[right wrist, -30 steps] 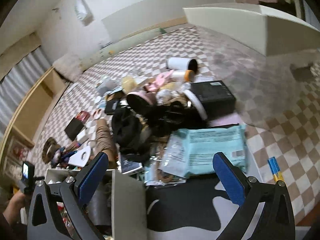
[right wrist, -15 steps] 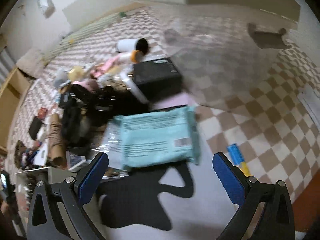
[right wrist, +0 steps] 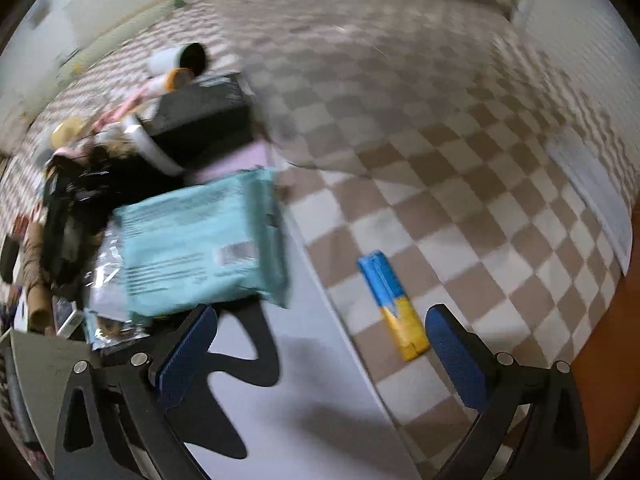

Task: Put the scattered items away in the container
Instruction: 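Approach the wooden square tile with the left tool while the right approaches the blue-yellow tube, then close the right gripper on the blue-yellow tube while the left closes on the wooden square tile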

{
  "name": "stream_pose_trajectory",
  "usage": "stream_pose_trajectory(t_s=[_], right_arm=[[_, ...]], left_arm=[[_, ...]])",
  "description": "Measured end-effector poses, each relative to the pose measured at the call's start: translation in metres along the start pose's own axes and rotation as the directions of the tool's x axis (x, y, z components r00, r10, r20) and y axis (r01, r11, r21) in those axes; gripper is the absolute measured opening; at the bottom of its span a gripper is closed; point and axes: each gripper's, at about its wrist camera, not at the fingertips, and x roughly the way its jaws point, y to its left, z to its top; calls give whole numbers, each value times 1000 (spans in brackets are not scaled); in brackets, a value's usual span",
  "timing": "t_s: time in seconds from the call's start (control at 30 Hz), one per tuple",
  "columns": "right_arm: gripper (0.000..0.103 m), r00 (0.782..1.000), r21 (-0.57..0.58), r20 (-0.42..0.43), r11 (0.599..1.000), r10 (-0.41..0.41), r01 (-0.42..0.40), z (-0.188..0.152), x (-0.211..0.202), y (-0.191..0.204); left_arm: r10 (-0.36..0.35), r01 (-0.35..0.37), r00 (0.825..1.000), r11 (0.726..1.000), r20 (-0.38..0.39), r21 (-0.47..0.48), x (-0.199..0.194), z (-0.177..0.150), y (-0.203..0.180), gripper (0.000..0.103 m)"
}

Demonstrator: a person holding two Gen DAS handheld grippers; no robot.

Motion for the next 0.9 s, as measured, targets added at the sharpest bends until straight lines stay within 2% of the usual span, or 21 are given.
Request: stream_pose_trajectory(t_s=[0.1,0.33,0.37,0.4,0.5,0.57,0.9], right_arm=[[103,999,41,-42,999,-5,6,-4,9,-16],[103,994,-69,-26,992,-109,107,-11,12,-33],[100,992,-90,-15,988,-128,126,-12,11,-34],[90,990,-111,-4,984,-141,140,-13,11,-35],[76,990,-132,-29,983,-135,130,-14,15,-39],[73,990,-136,-50,983,-129,121,-16,18,-41],[71,991,-179,-80,979,-110,94,-24,19,-46]], left_arm=[[13,-13,1000,1000,-1,-2,0,-1,-2,103],[24,-24,1000,1000,-14,-11,0,-1,-5,103],[26,-26,1000,1000,-16,-12,0,-1,-5,103],[28,-29,999,1000,-19,-13,0,-1,-6,103],[31,-32,999,999,-31,-20,0,0,-6,103],[32,-33,999,999,-35,-22,0,0,-7,103],[27,-28,998,999,-48,-23,1,-1,-9,103]])
